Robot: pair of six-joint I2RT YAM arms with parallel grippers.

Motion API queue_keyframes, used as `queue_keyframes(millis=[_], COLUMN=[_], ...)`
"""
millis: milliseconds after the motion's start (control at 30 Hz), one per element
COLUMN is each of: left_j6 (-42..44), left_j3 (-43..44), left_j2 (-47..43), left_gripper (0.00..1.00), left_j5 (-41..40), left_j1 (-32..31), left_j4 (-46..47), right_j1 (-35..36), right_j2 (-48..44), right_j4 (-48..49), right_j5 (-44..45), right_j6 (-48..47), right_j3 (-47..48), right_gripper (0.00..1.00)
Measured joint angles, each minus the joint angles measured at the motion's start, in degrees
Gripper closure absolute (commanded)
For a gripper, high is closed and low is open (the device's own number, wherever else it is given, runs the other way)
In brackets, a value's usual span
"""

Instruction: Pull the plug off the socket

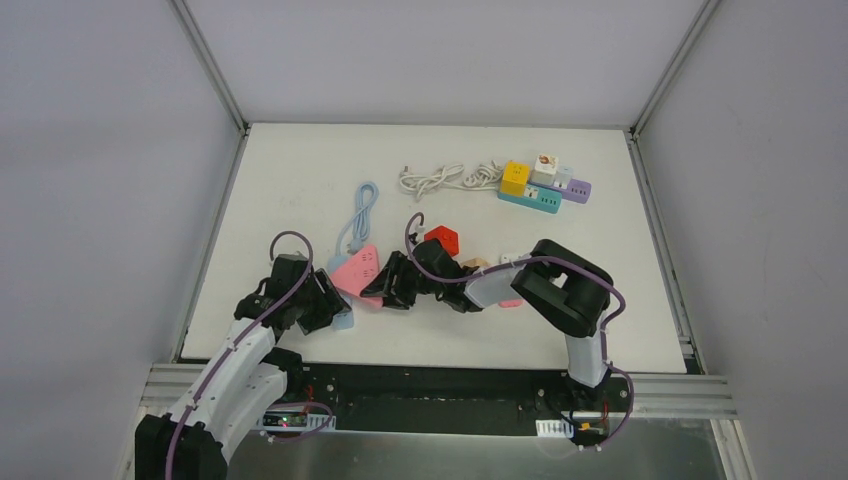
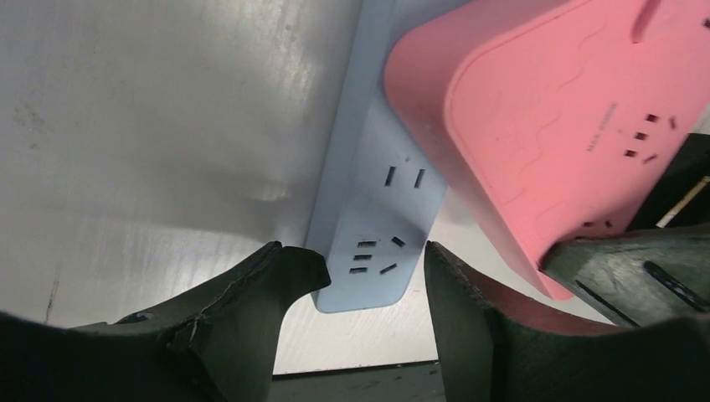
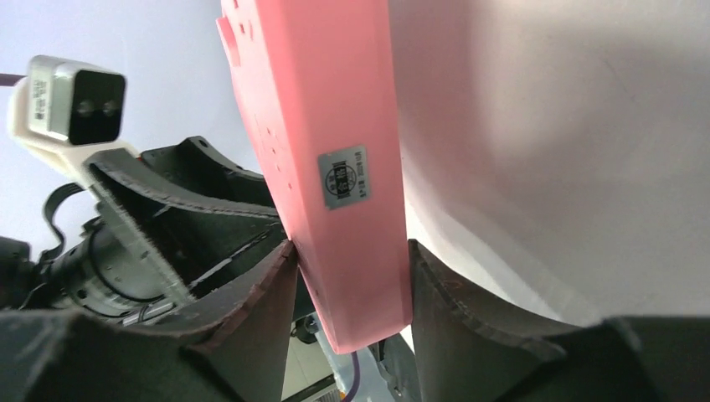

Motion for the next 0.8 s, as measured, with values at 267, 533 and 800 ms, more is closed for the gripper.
queue_keyframes(millis=[267,533,800], left_j6=[-0.3,-0.5,0.0], left_j3=[0.5,1.6,6.1], left_j2=[3.8,4.6,4.7], left_gripper=[0.55,0.41,0.2], left_j5=[-0.5,-0.8,-5.5], left_j1=[-0.1,-0.1,-0.5], left_j4=[0.7,-0.1,-8.5], right_j1=[-0.2,-0.6,-0.4], right_j2=[0.1,0.3,0.3], right_j4=[4.3,5.5,6.7], right_j5=[-2.3,-3.3,-3.3], right_j6=[0.2,1.8,3.2], right_j3=[0.1,0.1,0.1], right_gripper=[1.0,1.0,1.0])
